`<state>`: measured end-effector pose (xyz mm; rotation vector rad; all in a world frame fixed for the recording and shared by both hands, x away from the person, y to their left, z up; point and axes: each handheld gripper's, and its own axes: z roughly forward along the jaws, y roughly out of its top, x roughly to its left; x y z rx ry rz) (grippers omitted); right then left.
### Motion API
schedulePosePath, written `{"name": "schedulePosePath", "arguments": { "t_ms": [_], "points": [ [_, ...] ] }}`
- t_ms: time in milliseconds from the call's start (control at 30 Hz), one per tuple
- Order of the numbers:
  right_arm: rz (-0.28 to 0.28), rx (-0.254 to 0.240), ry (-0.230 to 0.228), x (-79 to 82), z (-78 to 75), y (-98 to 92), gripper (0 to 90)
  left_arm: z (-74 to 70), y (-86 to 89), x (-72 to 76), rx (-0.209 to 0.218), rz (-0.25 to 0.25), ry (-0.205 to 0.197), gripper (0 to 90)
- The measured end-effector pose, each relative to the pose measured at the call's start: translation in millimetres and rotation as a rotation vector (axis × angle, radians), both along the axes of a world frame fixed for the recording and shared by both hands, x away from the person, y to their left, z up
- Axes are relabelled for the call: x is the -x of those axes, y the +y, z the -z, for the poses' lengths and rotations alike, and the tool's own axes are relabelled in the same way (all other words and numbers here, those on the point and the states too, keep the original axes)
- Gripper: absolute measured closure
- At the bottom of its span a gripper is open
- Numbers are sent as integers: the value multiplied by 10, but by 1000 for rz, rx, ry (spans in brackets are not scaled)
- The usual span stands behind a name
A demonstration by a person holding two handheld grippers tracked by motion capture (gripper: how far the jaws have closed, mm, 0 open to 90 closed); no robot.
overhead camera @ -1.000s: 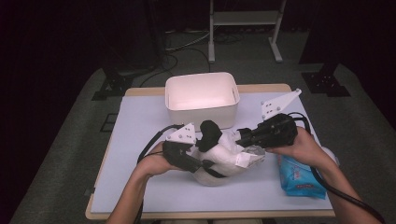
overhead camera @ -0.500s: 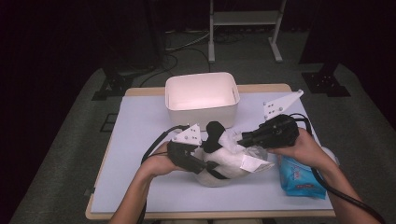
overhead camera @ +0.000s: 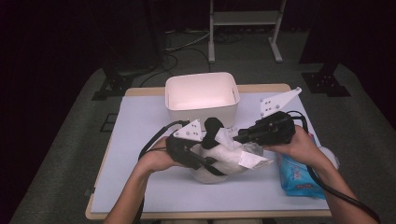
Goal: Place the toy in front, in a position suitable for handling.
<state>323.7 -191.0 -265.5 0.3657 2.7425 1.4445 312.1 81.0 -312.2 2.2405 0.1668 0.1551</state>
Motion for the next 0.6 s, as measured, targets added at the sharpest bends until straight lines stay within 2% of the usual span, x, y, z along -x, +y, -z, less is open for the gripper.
{"name": "schedulePosePath", "arguments": {
  "t_ms": [133,333,533,600],
  "points": [
    [6,49,15,-11,83,-4,841,80,-35,-24,2,-2,20,360],
    [21,51,57,-48,208,-109,841,118,-36,-41,18,8,34,287],
    [24,70,53,-41,239,-156,839,169,6,-60,53,4,66,237],
    [30,80,52,-36,242,-176,839,198,20,-74,37,-2,70,214]
  ]
}}
